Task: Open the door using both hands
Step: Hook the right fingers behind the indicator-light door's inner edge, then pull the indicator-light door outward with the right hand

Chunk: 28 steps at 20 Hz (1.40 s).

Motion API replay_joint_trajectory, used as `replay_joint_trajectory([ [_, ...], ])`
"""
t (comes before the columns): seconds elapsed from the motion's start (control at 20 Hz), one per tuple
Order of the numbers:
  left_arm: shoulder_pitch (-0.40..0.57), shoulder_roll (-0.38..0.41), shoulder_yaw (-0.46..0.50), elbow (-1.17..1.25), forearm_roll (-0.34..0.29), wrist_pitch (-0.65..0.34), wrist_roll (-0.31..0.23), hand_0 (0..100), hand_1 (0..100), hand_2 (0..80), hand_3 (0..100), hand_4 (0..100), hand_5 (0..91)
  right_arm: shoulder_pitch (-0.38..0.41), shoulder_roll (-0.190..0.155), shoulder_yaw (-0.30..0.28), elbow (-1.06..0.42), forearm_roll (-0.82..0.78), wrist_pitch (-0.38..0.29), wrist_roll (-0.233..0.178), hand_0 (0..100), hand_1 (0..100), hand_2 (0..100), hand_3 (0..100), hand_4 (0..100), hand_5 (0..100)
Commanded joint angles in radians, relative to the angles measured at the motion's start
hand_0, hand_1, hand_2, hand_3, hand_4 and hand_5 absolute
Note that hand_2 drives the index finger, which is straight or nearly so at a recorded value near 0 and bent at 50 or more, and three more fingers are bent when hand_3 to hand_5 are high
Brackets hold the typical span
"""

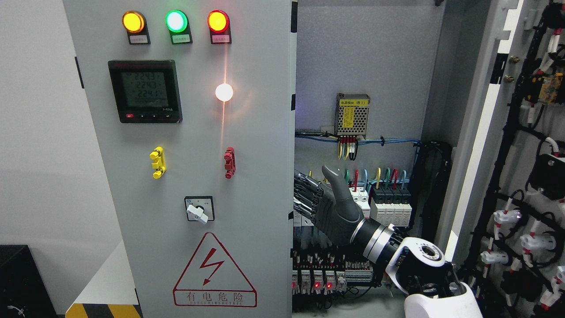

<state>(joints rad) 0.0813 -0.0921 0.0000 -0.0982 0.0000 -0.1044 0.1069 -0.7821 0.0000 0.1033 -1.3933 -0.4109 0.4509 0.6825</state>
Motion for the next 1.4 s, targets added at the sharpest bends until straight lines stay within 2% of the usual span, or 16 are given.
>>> replay_joint_trajectory([
  [0.0,0.002,0.000,0.031,0.000,0.002,0.000,0.000,0,0,0.0,0,0,0.0,-0.003,-0.002,-0.004,0.007,0.000,0.000,0.012,0,0,0,0,0,0],
  [0.35,0.000,0.000,0.032,0.000,0.002,0.000,0.000,0,0,0.0,0,0,0.0,-0.002,-0.006,-0.004,-0.007,-0.005,-0.001,0.020,0,0,0,0,0,0],
  [0.5,0.000,0.000,0.032,0.000,0.002,0.000,0.000,0,0,0.0,0,0,0.0,0.007,-0.018,-0.002,-0.047,-0.032,-0.001,0.054,0,0,0,0,0,0],
  [0.75,0.000,0.000,0.032,0.000,0.002,0.000,0.000,0,0,0.0,0,0,0.0,0.046,-0.051,0.016,-0.127,-0.089,0.000,0.057,0,0,0,0,0,0],
  [1.1,0.000,0.000,0.032,0.000,0.002,0.000,0.000,0,0,0.0,0,0,0.0,0.057,-0.055,0.104,-0.162,-0.094,0.002,0.060,0,0,0,0,0,0],
  [1.25,0.000,0.000,0.031,0.000,0.002,0.000,0.000,0,0,0.0,0,0,0.0,0.061,-0.057,0.144,-0.167,-0.094,0.002,0.098,0,0,0,0,0,0],
  [1.35,0.000,0.000,0.032,0.000,0.002,0.000,0.000,0,0,0.0,0,0,0.0,0.063,-0.057,0.157,-0.167,-0.094,0.002,0.103,0,0,0,0,0,0],
])
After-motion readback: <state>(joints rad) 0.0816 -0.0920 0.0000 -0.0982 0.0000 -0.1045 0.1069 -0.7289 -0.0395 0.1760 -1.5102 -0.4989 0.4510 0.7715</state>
